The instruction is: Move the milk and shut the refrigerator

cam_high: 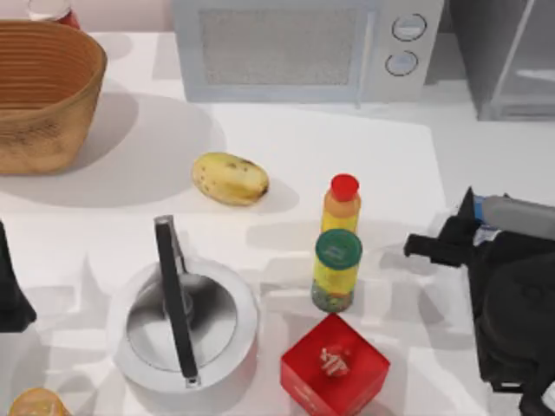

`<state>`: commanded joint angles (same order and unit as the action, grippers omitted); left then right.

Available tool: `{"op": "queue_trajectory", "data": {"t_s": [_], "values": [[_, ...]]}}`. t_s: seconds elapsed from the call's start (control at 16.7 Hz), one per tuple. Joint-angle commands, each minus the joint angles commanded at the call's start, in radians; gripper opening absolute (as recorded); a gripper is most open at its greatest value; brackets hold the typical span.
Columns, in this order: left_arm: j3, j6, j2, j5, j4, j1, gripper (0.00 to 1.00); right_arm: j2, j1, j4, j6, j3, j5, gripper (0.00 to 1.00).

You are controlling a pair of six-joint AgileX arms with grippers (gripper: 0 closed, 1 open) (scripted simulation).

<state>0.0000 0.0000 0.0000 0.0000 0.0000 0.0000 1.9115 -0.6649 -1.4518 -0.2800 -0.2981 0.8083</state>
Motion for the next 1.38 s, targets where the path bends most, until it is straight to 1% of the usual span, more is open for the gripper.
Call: {"op": "queue_trajectory", "data": {"t_s": [0.18,0.36,0.72,0.84,1.02,1.38], "values": [[0.0,0.0,0.0,0.0,0.0,0.0,1.0,-0.056,-0.023,0.097,0.016,0.0,-0.015,0.0],[0.0,0.0,0.0,0.0,0.0,0.0,1.0,-0.061,-0.066,0.176,0.058,0.002,-0.04,0.0],[0.0,0.0,0.0,0.0,0.0,0.0,1.0,-0.062,-0.069,0.186,0.068,0.0,-0.048,0.0],[0.0,0.0,0.0,0.0,0.0,0.0,1.0,-0.09,-0.036,0.2,0.084,-0.006,-0.08,0.0],[0.0,0.0,0.0,0.0,0.0,0.0,1.0,-0.161,0.086,0.231,0.125,-0.026,-0.202,0.0],[0.0,0.0,0.0,0.0,0.0,0.0,1.0,-0.297,0.485,0.289,0.2,-0.06,-0.602,0.0]]}}
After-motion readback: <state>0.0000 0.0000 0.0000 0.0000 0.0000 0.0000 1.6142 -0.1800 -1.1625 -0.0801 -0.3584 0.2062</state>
